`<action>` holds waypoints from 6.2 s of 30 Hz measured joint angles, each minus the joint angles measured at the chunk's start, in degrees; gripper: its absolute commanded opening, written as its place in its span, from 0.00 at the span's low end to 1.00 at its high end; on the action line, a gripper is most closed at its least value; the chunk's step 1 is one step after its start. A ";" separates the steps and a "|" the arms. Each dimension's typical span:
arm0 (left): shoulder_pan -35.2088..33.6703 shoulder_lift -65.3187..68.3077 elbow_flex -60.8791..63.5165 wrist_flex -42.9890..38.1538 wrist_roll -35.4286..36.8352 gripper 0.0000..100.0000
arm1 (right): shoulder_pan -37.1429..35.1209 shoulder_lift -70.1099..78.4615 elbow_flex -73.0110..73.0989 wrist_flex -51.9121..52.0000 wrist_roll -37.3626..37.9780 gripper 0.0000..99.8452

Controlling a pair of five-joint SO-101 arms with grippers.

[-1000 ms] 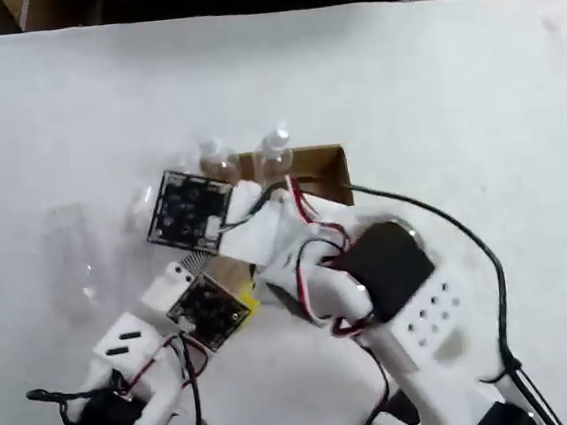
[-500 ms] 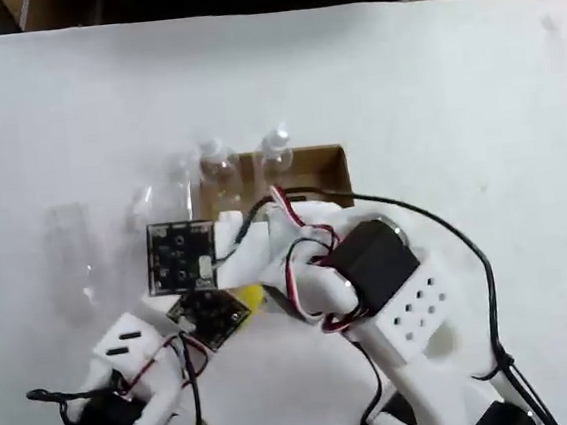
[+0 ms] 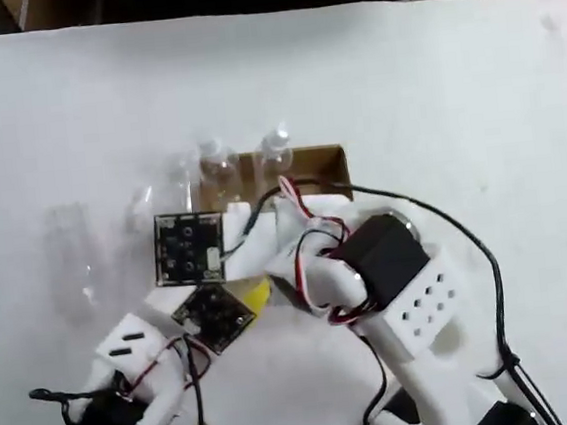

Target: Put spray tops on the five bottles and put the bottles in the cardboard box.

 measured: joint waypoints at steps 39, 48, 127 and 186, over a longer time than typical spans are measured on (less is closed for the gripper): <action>-2.90 -0.35 -6.77 5.10 16.09 0.27 | 4.40 7.38 0.09 -4.40 -3.25 0.02; -3.25 -0.35 -7.82 5.10 16.09 0.26 | 6.59 11.69 0.26 -4.84 -3.43 0.02; 32.09 33.05 -0.44 -2.73 24.35 0.27 | 75.87 24.44 31.12 -44.66 -48.79 0.02; 32.00 80.53 -50.37 23.21 18.81 0.02 | 76.31 24.53 31.03 -43.87 -48.88 0.02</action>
